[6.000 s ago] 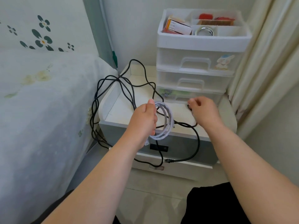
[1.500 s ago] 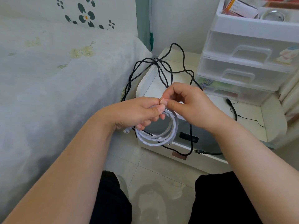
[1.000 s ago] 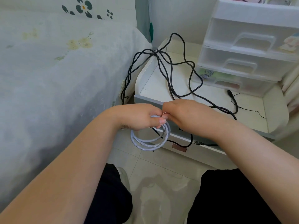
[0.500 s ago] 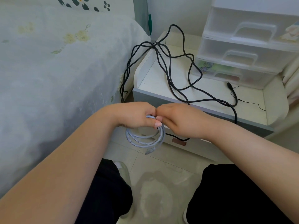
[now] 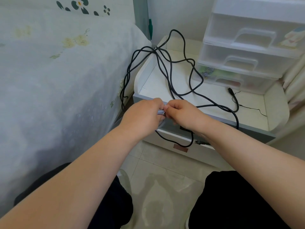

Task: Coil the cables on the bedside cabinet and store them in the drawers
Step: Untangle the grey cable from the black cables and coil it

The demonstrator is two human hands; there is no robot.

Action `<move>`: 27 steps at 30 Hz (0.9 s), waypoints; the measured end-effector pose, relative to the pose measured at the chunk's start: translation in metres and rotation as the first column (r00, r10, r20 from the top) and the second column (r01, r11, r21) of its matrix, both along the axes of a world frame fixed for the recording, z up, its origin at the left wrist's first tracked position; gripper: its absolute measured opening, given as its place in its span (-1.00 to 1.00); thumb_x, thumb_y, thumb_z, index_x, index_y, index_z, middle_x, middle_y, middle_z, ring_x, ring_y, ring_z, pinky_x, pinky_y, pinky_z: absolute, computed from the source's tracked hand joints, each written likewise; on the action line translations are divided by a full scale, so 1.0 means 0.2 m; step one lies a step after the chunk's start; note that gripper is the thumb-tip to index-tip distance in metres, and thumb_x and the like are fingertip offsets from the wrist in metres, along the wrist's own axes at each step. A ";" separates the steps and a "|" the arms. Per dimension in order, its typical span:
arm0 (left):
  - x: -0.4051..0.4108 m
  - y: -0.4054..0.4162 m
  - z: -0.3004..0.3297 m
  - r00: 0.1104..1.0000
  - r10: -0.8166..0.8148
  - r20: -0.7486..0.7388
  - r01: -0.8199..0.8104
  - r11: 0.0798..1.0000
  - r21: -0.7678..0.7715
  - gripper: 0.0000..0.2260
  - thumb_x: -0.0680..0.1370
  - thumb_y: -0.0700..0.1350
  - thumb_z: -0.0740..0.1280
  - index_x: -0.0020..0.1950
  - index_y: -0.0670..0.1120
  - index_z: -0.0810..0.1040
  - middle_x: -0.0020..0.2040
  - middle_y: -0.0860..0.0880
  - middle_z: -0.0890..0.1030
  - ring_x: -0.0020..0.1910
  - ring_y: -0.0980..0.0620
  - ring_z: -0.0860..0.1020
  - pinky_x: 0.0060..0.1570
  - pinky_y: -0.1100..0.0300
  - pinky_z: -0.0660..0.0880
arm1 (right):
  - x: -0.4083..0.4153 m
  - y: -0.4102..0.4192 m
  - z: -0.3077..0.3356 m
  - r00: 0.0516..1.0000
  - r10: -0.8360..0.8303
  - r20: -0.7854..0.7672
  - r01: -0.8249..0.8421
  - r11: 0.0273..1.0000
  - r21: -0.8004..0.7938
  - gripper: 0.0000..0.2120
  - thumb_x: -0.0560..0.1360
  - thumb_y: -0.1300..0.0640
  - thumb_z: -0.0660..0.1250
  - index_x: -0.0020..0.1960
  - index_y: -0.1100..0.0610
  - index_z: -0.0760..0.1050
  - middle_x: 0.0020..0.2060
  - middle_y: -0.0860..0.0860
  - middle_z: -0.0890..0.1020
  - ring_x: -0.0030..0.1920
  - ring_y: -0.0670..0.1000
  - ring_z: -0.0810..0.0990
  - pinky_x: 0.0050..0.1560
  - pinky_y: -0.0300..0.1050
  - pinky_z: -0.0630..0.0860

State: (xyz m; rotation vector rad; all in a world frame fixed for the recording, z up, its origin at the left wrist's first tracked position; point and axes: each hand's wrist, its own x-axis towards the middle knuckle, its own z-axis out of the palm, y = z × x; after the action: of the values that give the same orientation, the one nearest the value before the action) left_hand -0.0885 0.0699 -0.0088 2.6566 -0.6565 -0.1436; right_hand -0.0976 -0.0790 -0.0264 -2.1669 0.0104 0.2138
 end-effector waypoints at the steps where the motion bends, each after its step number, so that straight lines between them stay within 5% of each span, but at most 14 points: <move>1: -0.01 -0.01 0.00 0.999 0.020 -0.044 -0.023 0.997 -0.072 -0.82 0.54 -0.02 0.32 0.11 -0.02 0.48 0.01 0.01 0.61 -0.01 0.00 0.55 -0.06 0.08 0.48 | 0.01 -0.01 0.00 0.999 -0.047 -0.024 0.048 0.997 0.055 -0.68 0.58 0.10 0.19 -0.36 0.06 0.39 -0.43 -0.02 0.41 -0.38 -0.02 0.34 -0.24 -0.14 0.31; 3: -0.02 -0.03 0.02 0.967 0.023 -0.252 -0.091 0.961 -0.260 -0.92 0.55 -0.01 0.33 0.01 0.04 0.48 0.03 0.02 0.63 0.02 0.03 0.59 0.06 0.03 0.52 | 0.03 -0.02 0.00 0.994 -0.094 -0.054 0.098 0.992 0.078 -0.73 0.57 0.12 0.19 -0.30 0.11 0.43 -0.44 -0.02 0.41 -0.40 -0.03 0.33 -0.29 -0.15 0.30; 5: -0.03 -0.05 0.03 0.858 -0.017 -0.513 -0.234 0.876 -0.421 -0.94 0.59 -0.02 0.29 -0.06 0.04 0.52 -0.01 -0.04 0.66 0.02 -0.02 0.64 0.15 -0.01 0.52 | 0.03 -0.03 0.01 0.998 -0.042 0.047 0.048 0.990 -0.131 -0.74 0.58 0.11 0.16 -0.27 0.12 0.40 -0.44 -0.03 0.40 -0.40 -0.06 0.33 -0.36 -0.13 0.26; 7: 0.00 -0.04 0.03 0.693 -0.053 -0.719 -0.474 0.719 -0.509 -0.77 0.62 -0.04 0.22 0.14 -0.15 0.55 0.05 -0.19 0.66 0.05 -0.14 0.64 0.19 -0.11 0.50 | 0.02 -0.05 0.02 0.971 0.088 0.224 -0.012 0.947 -0.320 -0.74 0.61 0.09 0.12 -0.25 0.12 0.35 -0.41 -0.03 0.40 -0.37 -0.02 0.36 -0.35 -0.10 0.26; 9: 0.04 -0.01 0.03 0.524 -0.135 -0.841 -0.657 0.564 -0.500 -0.63 0.66 0.00 0.12 0.28 -0.25 0.46 0.11 -0.21 0.65 0.07 -0.13 0.64 0.19 -0.06 0.51 | 0.01 -0.06 0.04 0.897 0.211 0.389 -0.035 0.910 -0.413 -0.76 0.61 0.08 0.12 -0.19 0.15 0.39 -0.39 -0.03 0.42 -0.33 0.05 0.39 -0.34 -0.09 0.26; 12: 0.07 0.02 0.03 0.404 -0.218 -0.888 -0.676 0.583 -0.451 -0.54 0.66 0.12 -0.02 0.18 -0.19 0.50 0.03 -0.14 0.67 0.10 -0.08 0.59 0.24 0.01 0.44 | -0.01 -0.04 0.04 0.762 0.369 0.532 -0.048 0.851 -0.523 -0.73 0.59 0.07 0.09 -0.20 0.19 0.41 -0.36 -0.03 0.40 -0.32 0.08 0.40 -0.32 -0.08 0.30; 15: 0.07 0.00 0.02 0.442 -0.296 -0.847 -0.693 0.486 -0.532 -0.70 0.68 0.00 0.04 0.09 -0.13 0.49 -0.10 -0.10 0.64 0.02 -0.06 0.58 0.17 0.05 0.48 | -0.02 -0.01 0.05 0.700 0.427 0.573 -0.027 0.817 -0.576 -0.73 0.57 0.09 0.09 -0.21 0.21 0.41 -0.37 0.05 0.45 -0.34 0.12 0.40 -0.31 -0.07 0.32; 21: 0.07 -0.04 0.05 0.543 -0.380 -0.749 -0.718 0.252 -0.649 -0.87 0.63 -0.14 0.19 0.00 -0.13 0.50 -0.16 -0.05 0.57 -0.10 0.04 0.54 -0.10 0.21 0.51 | -0.01 0.01 0.10 0.747 0.229 0.624 0.074 0.904 -0.421 -0.80 0.58 0.16 0.16 -0.23 0.14 0.33 -0.39 -0.09 0.33 -0.37 0.04 0.28 -0.35 -0.14 0.04; 25: 0.06 -0.09 0.07 0.627 -0.370 -0.686 -0.714 0.081 -0.696 -0.77 0.57 -0.09 0.31 0.16 -0.18 0.56 0.03 -0.10 0.63 0.03 0.04 0.60 -0.10 0.28 0.56 | 0.02 0.03 0.14 0.774 0.151 0.615 0.103 0.928 -0.358 -0.79 0.57 0.14 0.13 -0.23 0.13 0.32 -0.45 -0.12 0.30 -0.39 0.06 0.30 -0.34 -0.14 0.15; 27: 0.06 -0.12 0.10 0.663 -0.364 -0.655 -0.705 -0.007 -0.709 -0.84 0.57 -0.10 0.32 0.05 -0.16 0.59 -0.04 -0.09 0.64 -0.04 0.07 0.62 -0.13 0.30 0.56 | 0.05 0.04 0.16 0.760 0.159 0.630 0.152 0.899 -0.411 -0.78 0.58 0.11 0.11 -0.20 0.16 0.38 -0.40 -0.11 0.36 -0.36 0.04 0.32 -0.25 -0.08 0.26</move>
State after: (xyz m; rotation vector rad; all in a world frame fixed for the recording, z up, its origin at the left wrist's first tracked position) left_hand -0.0767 0.0467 0.0114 0.9111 0.0825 -0.4251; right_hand -0.0884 -0.0714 0.0052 -2.5857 -0.3827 -0.6232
